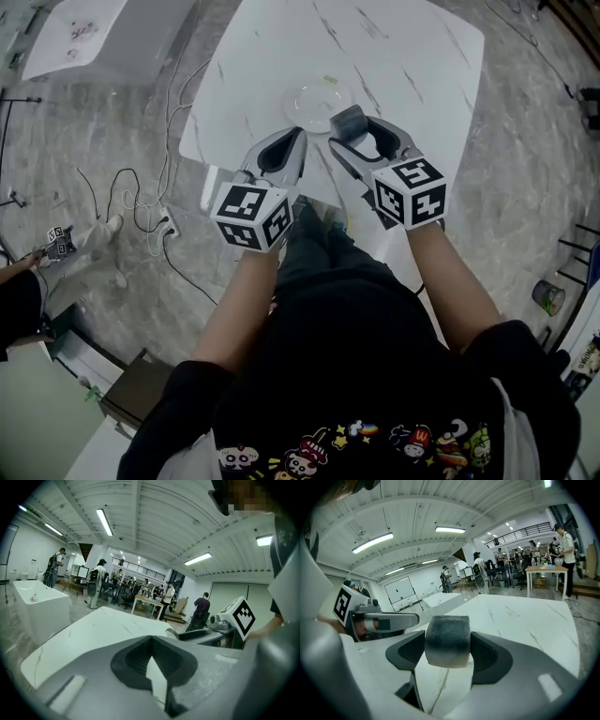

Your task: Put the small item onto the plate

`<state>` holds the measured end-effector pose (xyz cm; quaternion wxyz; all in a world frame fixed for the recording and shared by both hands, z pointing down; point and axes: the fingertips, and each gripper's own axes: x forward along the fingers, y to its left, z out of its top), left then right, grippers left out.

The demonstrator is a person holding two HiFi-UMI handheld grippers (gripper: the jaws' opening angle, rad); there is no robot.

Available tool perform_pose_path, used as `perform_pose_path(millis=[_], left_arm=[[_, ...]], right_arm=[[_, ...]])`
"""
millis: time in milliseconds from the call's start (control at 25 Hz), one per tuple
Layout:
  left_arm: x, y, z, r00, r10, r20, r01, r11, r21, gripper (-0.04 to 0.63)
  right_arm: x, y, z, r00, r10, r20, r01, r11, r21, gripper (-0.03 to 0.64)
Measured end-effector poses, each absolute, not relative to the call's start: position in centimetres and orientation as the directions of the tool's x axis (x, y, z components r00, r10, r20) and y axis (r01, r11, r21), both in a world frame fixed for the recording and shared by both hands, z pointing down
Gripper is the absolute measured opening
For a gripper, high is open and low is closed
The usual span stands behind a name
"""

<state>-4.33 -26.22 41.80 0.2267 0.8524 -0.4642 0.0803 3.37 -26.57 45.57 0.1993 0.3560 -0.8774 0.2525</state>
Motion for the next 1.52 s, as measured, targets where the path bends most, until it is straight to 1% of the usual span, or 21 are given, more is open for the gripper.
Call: perform_pose_path(millis=[440,760,1120,1520], left_arm=[[-6.3,-30.7,47.2,0.535,-0.738,0.412,-0.842,-0.425,0.332,0.0],[-6.5,-32.6,49.9,0.552,-0.71,0.438,-0.833,-0.438,0.338,0.0],[-8.3,-34.1,50.9,0.556,-0.707,0.437,-0.829,-0.431,0.358,0.0],[-8.9,-34.7,51.5,0.558,-0.703,0.441,-0.826,-0.421,0.374,0.0]], right_arm=[[1.1,-31.5,52.5,-0.593,-0.5,0.632,-0.766,0.591,-0.251,0.331],[-0.2,-34.6,56.9,-0.536,-0.47,0.702,-0.785,0.584,-0.208,0.331],[-1.5,-36.2,59.4,-0.49,-0.428,0.759,-0.783,0.598,-0.167,0.331],[-2.3,-37.2,60.7,-0.463,-0.414,0.784,-0.775,0.618,-0.132,0.331]])
